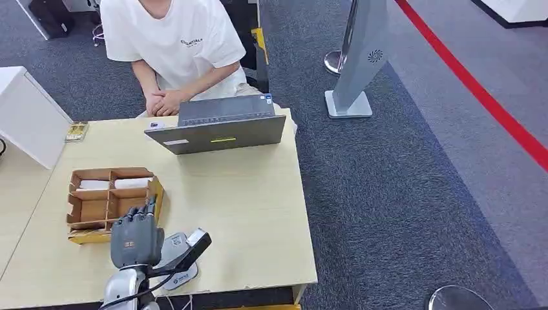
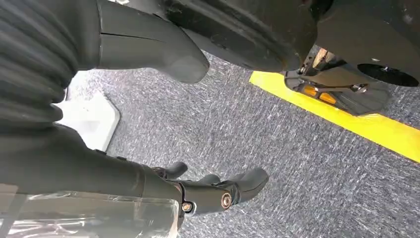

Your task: Pass the card to the sensor for recognition and then transmit it.

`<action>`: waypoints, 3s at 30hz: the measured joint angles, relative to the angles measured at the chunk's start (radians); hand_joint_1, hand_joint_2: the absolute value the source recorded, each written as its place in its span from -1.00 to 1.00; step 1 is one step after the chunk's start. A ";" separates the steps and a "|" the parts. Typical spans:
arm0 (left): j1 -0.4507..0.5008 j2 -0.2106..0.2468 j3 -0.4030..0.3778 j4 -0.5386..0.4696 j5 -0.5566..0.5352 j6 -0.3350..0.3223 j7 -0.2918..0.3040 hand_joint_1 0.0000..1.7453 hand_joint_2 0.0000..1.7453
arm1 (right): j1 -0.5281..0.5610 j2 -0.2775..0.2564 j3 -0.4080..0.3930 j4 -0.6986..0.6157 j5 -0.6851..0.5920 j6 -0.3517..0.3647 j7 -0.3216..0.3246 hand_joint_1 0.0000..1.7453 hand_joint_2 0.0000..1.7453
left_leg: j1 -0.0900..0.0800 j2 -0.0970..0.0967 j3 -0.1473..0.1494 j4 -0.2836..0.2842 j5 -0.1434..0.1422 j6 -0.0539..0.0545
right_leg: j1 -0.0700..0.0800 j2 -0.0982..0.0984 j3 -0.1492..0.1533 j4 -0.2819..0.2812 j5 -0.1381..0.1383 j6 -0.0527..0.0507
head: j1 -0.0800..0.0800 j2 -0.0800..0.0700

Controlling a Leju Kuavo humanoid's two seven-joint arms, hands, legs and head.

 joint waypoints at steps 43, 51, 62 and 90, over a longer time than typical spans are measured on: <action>0.147 0.047 0.187 -0.172 0.000 0.021 -0.031 -1.00 1.00 | 0.004 -0.003 -0.034 0.000 0.000 -0.006 -0.011 -1.00 1.00 | 0.000 0.000 0.000 0.000 0.000 0.000 | 0.000 0.000 0.000 0.000 0.000 0.000 | 0.000 0.000; 0.144 0.051 0.227 -0.173 0.000 0.055 -0.013 -1.00 1.00 | 0.004 -0.005 -0.034 0.000 0.001 -0.007 -0.010 -1.00 1.00 | 0.000 0.000 0.000 0.000 0.000 0.000 | 0.000 0.000 0.000 0.000 0.000 0.000 | 0.000 0.000; 0.120 0.074 0.237 -0.149 0.000 0.072 0.027 -1.00 1.00 | 0.004 -0.006 -0.032 0.000 0.001 0.001 -0.011 -1.00 1.00 | 0.000 0.000 0.000 0.000 0.000 0.000 | 0.000 0.000 0.000 0.000 0.000 0.000 | 0.000 0.000; -0.002 0.072 0.174 0.062 0.000 0.080 0.082 -1.00 1.00 | 0.003 -0.006 0.006 0.000 0.001 0.005 0.003 -1.00 1.00 | 0.000 0.000 0.000 0.000 0.000 0.000 | 0.000 0.000 0.000 0.000 0.000 0.000 | 0.000 0.000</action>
